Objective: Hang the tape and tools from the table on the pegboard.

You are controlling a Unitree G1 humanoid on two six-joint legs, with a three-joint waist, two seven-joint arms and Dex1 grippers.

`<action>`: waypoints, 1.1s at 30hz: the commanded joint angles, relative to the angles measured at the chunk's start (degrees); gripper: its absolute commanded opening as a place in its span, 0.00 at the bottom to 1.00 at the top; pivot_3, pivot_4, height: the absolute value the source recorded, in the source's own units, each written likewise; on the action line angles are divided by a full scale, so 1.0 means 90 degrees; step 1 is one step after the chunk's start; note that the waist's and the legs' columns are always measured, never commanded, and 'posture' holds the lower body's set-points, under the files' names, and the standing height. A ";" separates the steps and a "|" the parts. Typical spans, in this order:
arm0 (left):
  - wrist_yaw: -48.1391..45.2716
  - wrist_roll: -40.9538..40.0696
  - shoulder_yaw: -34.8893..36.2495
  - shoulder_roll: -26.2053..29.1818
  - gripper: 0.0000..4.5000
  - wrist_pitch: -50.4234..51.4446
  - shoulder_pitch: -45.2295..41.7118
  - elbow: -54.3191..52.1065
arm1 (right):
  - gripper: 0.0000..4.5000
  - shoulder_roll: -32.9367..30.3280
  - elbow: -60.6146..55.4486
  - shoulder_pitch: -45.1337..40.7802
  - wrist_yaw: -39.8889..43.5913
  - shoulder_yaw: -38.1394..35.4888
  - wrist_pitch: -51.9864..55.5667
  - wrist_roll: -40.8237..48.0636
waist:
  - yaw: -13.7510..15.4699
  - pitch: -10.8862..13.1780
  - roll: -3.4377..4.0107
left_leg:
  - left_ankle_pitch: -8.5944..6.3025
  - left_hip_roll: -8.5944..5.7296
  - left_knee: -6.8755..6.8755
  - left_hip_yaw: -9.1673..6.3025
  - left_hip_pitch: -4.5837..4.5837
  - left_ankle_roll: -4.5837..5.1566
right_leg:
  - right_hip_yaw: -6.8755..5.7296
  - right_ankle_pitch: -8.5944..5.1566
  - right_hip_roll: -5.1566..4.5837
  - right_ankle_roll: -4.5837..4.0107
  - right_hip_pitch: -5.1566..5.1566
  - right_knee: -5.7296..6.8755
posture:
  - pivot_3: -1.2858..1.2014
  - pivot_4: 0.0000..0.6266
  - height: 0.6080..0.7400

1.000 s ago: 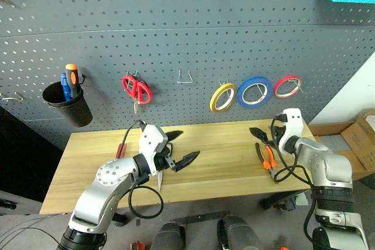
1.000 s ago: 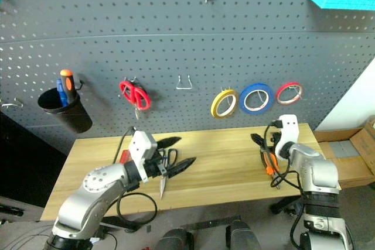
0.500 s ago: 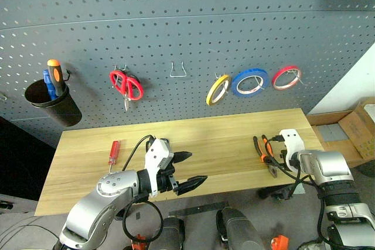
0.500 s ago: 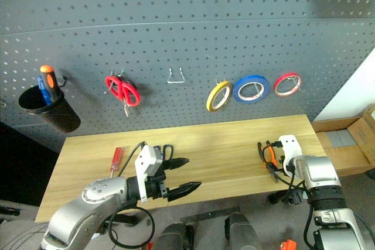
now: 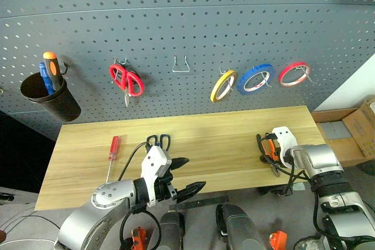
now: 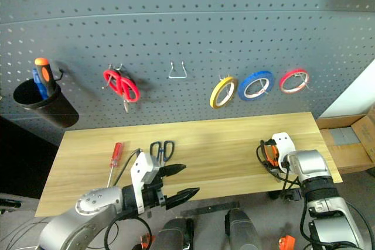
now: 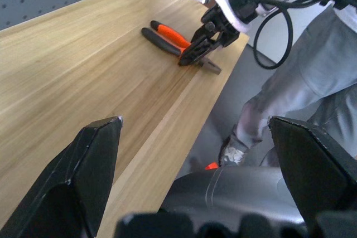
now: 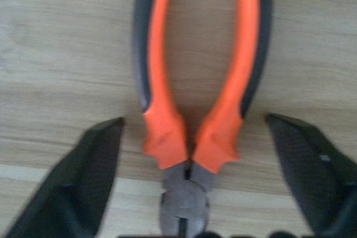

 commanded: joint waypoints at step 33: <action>0.0396 0.0330 0.1362 -0.0805 1.00 -0.2204 -0.0271 0.0341 | 0.41 0.0808 -0.4384 -0.1028 0.3111 -0.0529 -0.2143 0.3446 | 0.0341 -0.0104 -0.0059 | 0.0029 -0.0005 -0.0060 -0.0008 -0.0107 -0.0051 | -0.0025 0.0009 -0.0013 0.0006 -0.0102 -0.0063 | 0.54 0.28 1.00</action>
